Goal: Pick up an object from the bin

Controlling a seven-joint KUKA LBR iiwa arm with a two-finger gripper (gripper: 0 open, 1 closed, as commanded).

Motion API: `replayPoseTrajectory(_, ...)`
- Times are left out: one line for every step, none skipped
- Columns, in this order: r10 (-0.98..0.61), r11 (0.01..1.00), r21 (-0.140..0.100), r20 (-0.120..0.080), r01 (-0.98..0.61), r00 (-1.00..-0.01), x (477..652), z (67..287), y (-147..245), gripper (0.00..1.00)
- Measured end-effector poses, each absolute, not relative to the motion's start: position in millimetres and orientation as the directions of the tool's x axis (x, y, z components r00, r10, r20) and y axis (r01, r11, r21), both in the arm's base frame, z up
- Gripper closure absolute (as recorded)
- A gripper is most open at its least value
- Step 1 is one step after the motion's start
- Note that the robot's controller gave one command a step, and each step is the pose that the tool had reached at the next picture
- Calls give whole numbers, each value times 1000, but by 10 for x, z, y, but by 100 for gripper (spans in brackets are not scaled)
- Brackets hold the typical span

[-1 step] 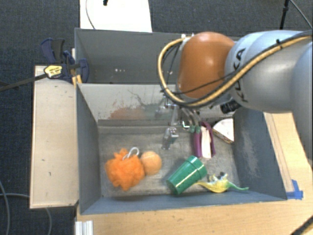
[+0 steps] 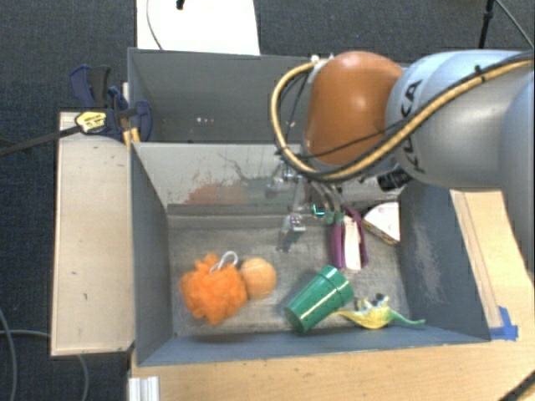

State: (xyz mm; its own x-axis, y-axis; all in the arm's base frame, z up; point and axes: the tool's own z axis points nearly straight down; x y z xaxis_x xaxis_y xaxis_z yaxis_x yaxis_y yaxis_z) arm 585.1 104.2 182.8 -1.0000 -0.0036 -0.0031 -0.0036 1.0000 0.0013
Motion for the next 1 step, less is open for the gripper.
replayPoseTrajectory(-75, 997, 1, -8, -75, -997, 5604, 1447, 1056, 0)
